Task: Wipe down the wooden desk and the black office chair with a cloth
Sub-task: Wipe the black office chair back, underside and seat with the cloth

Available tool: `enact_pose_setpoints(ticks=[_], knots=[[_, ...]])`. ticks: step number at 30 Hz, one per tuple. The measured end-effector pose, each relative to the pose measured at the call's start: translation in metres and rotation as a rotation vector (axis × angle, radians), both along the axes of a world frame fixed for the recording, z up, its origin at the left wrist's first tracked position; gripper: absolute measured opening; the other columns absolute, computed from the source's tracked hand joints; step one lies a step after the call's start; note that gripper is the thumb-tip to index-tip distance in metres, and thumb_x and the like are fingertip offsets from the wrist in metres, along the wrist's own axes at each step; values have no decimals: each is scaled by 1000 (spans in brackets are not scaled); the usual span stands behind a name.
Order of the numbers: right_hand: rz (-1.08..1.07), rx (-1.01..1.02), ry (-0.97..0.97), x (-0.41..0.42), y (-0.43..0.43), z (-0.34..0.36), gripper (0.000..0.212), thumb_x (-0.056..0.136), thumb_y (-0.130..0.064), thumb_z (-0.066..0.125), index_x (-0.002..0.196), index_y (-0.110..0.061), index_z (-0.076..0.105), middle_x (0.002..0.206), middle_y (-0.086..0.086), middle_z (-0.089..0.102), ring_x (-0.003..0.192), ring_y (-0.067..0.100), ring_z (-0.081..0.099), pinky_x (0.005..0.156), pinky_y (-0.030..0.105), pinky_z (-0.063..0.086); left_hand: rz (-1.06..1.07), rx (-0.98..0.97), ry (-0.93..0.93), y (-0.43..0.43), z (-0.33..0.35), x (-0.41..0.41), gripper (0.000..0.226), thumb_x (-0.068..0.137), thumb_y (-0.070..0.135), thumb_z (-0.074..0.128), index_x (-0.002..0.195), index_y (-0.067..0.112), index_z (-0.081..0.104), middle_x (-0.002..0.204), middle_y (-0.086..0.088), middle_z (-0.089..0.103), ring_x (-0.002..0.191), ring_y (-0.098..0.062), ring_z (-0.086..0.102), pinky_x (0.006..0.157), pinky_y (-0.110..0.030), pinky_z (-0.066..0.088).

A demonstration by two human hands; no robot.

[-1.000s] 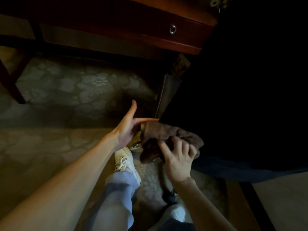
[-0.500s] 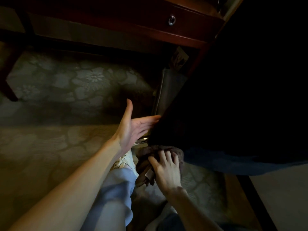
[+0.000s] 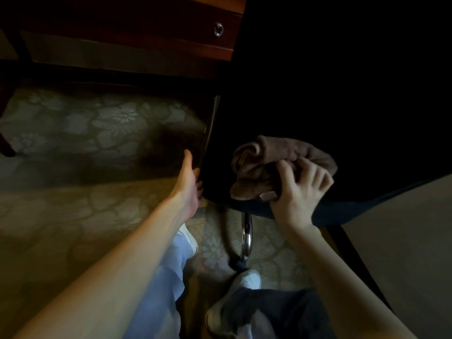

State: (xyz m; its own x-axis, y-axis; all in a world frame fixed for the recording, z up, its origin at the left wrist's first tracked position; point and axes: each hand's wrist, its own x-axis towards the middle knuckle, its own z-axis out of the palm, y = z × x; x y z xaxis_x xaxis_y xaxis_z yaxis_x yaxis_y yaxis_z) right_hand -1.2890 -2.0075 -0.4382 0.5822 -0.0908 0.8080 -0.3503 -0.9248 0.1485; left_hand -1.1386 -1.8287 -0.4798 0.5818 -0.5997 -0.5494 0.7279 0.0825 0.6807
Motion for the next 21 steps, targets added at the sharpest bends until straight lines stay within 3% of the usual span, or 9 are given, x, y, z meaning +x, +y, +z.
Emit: enact_pose_setpoints(ticks=[2, 5, 7, 11, 15, 21], knots=[[-9, 0, 74, 6, 0, -36, 54, 89, -67, 57, 118, -22, 52, 116, 13, 40, 102, 30, 42, 89, 44, 29, -32, 9, -32, 0, -2, 2, 89, 92, 85, 22, 160, 28, 35, 157, -10, 49, 145, -29, 43, 123, -51, 22], [21, 53, 233, 12, 8, -93, 44, 83, -53, 64, 114, -24, 53, 107, 12, 39, 94, 30, 42, 86, 43, 29, -86, 139, -135, 5, -5, 12, 90, 93, 83, 15, 163, 27, 26, 163, -11, 38, 151, -28, 35, 127, -53, 8], [34, 92, 373, 14, 12, -128, 45, 77, -47, 65, 115, -24, 55, 106, 12, 38, 94, 30, 41, 86, 42, 29, -138, 252, -232, 11, -6, 23, 94, 91, 85, 15, 162, 25, 29, 162, -13, 39, 153, -26, 33, 128, -55, 5], [-27, 152, 640, 24, 23, -177, 68, 57, -46, 90, 117, -27, 62, 109, 10, 47, 99, 29, 45, 88, 45, 38, -191, 315, -318, 15, -11, 48, 112, 72, 93, 19, 159, 26, 36, 159, -8, 46, 149, -21, 40, 128, -56, 4], [-61, 194, 855, 31, 39, -191, 74, 53, -42, 97, 121, -27, 71, 124, 12, 67, 115, 32, 62, 100, 45, 50, -200, 322, -315, 15, -11, 55, 111, 70, 93, 23, 160, 28, 34, 158, -11, 47, 149, -21, 40, 128, -54, 8], [37, 196, 684, 16, 47, -149, 50, 69, -35, 84, 116, -28, 69, 108, 7, 60, 102, 29, 57, 94, 50, 49, -134, 277, -293, 14, -13, 45, 91, 92, 84, 15, 161, 27, 30, 163, -9, 40, 151, -21, 36, 128, -51, 14]])
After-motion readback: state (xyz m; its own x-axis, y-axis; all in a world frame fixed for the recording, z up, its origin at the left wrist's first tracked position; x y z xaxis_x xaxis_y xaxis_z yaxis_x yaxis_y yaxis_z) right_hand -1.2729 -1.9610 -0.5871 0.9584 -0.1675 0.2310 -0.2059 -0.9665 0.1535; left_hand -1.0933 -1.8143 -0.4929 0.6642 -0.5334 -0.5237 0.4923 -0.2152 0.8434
